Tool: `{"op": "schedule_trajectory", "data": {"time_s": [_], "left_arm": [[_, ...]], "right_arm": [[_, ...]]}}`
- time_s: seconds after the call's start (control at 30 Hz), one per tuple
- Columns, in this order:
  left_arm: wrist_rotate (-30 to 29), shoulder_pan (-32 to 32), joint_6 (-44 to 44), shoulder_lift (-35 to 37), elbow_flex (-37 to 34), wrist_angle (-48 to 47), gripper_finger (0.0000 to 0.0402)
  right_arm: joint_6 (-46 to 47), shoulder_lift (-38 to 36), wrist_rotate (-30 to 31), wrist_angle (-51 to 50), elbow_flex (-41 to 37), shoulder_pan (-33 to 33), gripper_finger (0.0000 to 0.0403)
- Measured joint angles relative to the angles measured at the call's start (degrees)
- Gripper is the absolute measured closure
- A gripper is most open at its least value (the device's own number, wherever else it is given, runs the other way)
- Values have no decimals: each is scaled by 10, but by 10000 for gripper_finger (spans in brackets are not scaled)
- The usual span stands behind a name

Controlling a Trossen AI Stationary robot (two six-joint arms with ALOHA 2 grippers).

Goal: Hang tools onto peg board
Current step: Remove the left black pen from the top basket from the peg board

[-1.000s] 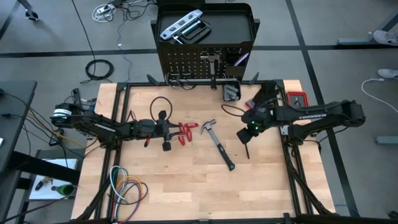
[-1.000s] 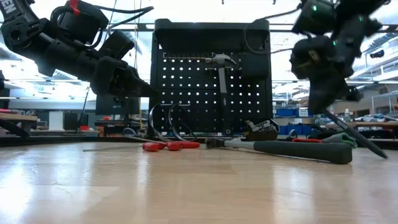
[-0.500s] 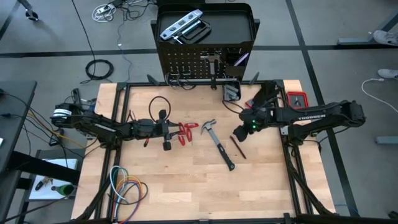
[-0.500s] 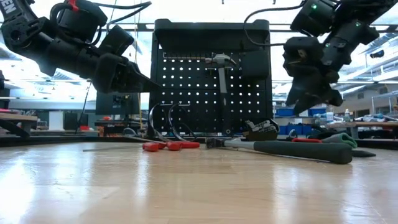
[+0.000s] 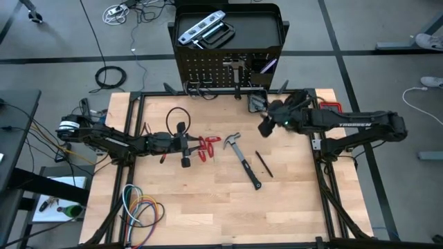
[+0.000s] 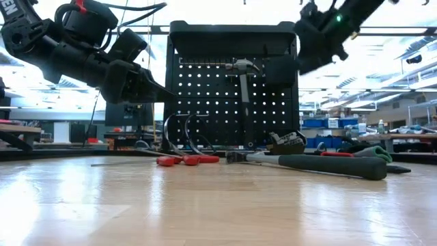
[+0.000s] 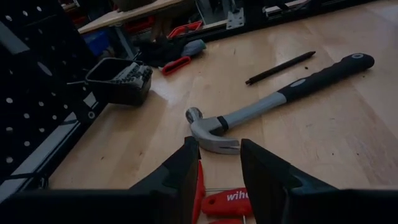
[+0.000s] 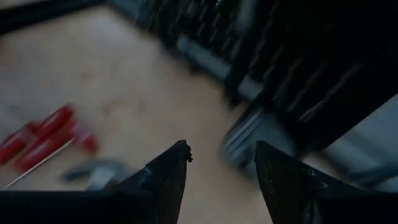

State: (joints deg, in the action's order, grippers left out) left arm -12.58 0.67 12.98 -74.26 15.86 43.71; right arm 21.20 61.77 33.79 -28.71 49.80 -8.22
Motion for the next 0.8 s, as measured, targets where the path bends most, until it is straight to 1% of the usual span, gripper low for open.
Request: {"op": "schedule_trajectory", "data": {"time_s": [0.07, 0.17, 0.2, 0.33, 0.4, 0.57, 0.63, 0.7, 0.8], "left_arm": [[0, 0, -7, 0, 0, -9, 280], [0, 0, -12, 0, 0, -23, 280], [0, 0, -13, 0, 0, -30, 280], [0, 0, -31, 0, 0, -53, 280], [0, 0, -35, 0, 0, -56, 280], [0, 0, -41, 0, 0, -32, 280], [0, 0, -46, 0, 0, -27, 280], [1, 0, -57, 0, 0, -32, 280], [6, 0, -73, 0, 0, -47, 280]], "right_arm": [[-62, -14, 32, 21, 14, -11, 208], [-154, -35, 41, 70, 15, -31, 208], [-178, -40, 35, 85, 15, -38, 208], [-267, -62, -22, 161, 15, -62, 205], [-315, -61, -29, 200, 15, -68, 201], [-417, -4, -30, 315, 14, -78, 189], [-446, 23, -18, 354, 14, -86, 186], [-460, 41, -5, 383, 14, -99, 186], [-466, 57, -6, 405, 14, -120, 186]]}}
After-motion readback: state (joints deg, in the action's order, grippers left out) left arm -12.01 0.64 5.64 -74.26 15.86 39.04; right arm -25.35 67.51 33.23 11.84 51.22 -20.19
